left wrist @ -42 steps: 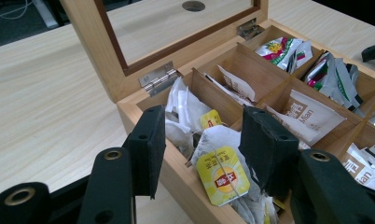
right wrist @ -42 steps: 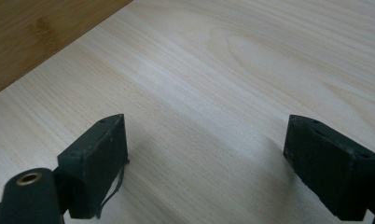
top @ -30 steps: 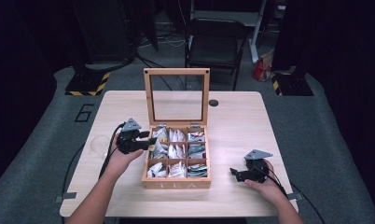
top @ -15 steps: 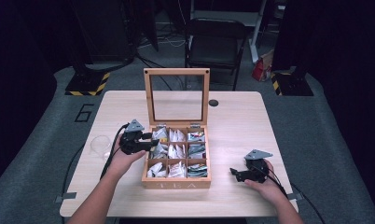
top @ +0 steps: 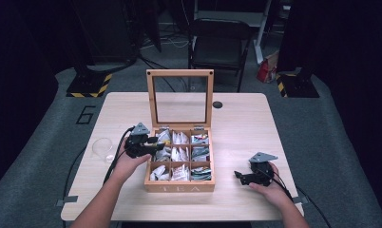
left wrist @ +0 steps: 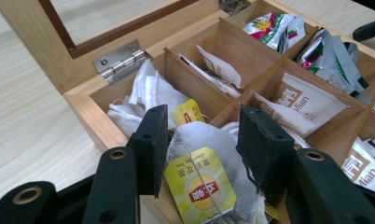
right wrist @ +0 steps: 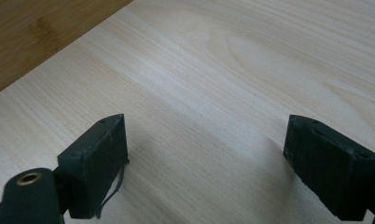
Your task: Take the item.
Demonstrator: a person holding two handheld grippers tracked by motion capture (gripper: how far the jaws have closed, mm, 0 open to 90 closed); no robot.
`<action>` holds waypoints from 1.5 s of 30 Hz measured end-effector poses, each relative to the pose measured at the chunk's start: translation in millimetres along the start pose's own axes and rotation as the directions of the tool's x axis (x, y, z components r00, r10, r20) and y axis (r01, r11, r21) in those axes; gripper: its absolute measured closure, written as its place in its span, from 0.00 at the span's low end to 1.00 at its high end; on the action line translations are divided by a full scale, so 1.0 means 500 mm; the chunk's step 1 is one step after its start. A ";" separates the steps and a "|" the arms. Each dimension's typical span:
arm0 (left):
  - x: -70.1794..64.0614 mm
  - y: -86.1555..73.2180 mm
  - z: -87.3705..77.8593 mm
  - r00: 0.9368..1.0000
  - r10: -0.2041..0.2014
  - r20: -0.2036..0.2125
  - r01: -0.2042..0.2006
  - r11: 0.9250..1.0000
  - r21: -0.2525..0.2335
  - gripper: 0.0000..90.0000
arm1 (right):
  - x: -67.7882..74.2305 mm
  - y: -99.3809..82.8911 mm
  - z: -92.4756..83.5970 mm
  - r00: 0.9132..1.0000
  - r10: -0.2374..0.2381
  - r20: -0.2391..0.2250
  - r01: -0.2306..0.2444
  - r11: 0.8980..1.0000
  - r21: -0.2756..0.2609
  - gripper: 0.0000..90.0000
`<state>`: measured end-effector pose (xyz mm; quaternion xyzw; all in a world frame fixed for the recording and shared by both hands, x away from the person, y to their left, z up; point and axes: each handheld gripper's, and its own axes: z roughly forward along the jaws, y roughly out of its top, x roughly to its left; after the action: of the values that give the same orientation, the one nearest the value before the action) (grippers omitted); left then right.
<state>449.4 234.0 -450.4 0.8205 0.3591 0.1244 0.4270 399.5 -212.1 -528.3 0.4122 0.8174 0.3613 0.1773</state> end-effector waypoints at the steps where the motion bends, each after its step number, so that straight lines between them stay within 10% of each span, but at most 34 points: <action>1: -0.004 -0.001 0.000 1.000 -0.003 0.000 0.003 1.000 -0.005 0.59 | 0.000 0.000 0.000 1.000 -0.002 0.000 0.002 1.000 0.000 0.14; 36: -0.011 -0.005 0.005 0.997 0.081 -0.021 -0.080 0.997 0.020 0.67 | 0.000 0.000 0.000 1.000 -0.001 0.000 0.001 1.000 -0.001 0.14; 45: -0.017 -0.009 0.006 0.997 0.067 0.026 -0.068 0.997 0.046 0.78 | 0.000 0.000 0.000 1.000 -0.001 0.001 0.001 1.000 -0.001 0.14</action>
<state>443.0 227.9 -455.0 0.8435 0.3286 0.1203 0.4074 399.5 -212.2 -528.4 0.4117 0.8175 0.3613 0.1779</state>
